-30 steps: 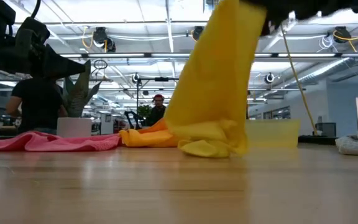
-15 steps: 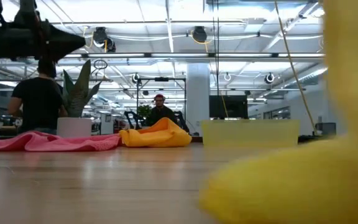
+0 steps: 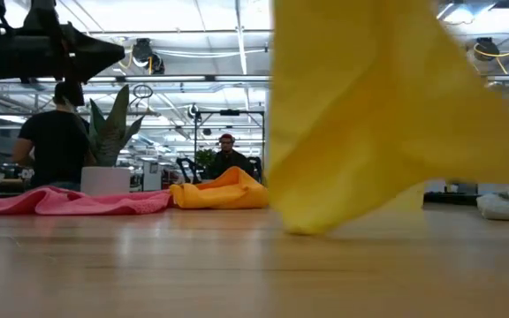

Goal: Fold microfiber towels
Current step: Fold the yellow kitchen towel

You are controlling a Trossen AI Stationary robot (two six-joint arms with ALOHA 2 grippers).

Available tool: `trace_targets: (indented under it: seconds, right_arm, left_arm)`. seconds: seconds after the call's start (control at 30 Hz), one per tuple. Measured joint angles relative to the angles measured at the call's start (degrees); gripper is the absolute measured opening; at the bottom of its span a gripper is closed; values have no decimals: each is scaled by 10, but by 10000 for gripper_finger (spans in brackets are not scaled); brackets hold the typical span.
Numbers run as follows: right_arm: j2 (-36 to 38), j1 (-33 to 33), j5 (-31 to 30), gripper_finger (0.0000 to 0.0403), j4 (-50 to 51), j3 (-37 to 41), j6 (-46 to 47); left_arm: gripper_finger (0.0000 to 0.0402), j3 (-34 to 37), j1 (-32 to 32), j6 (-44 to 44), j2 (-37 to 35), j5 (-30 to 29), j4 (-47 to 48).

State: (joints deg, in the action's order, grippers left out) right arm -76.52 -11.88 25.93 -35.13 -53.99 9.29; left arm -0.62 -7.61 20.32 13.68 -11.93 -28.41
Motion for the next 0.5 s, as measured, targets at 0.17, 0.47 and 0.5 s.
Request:
trace_targets:
  seconds: [0.17, 0.47, 0.5]
  right_arm:
    - [-10, -2, 49, 0, 141, -18, 33]
    - [19, -28, -192, 0, 294, 4, 5]
    - [19, -28, -202, 0, 294, 4, 5]
  left_arm:
    - [47, 0, 66, -65, 65, 93, -42]
    - [46, -30, 260, -204, 247, -41, -159]
    - [46, -47, 278, -221, 274, -49, -159]
